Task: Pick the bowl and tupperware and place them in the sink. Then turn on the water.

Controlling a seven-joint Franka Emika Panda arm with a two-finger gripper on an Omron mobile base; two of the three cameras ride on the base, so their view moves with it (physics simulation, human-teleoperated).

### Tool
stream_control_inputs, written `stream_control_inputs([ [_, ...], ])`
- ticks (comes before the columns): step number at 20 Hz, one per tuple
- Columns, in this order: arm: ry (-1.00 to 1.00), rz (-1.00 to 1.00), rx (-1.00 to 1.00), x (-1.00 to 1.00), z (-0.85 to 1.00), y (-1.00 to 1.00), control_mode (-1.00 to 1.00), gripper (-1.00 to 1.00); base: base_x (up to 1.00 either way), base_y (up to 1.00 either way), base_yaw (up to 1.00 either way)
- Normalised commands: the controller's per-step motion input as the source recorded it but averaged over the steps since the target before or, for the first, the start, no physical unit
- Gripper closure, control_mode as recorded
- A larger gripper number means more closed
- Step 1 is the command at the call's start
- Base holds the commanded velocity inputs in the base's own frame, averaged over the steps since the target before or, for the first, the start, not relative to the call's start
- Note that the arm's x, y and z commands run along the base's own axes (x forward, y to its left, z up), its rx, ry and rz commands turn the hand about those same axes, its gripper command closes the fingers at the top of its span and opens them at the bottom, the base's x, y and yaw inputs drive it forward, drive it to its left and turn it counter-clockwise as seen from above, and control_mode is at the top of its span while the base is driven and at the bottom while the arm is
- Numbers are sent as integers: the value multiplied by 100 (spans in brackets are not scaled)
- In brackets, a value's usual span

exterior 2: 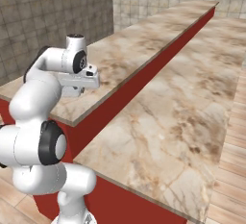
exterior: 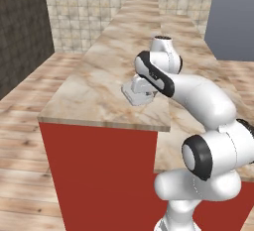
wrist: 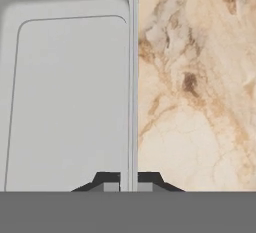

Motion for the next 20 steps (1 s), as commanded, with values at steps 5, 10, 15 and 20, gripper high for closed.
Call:
stream_control_inputs([
  [5, 0, 0, 0, -2, 23, -8, -100, 100, 0, 0, 0],
  [10, 0, 0, 0, -6, 30, -12, -100, 100, 0, 0, 0],
  [15, -2, -1, 2, -43, 42, -15, -100, 100, 0, 0, 0],
  [20, -7, -3, 3, -64, 30, -16, -100, 100, 0, 0, 0],
])
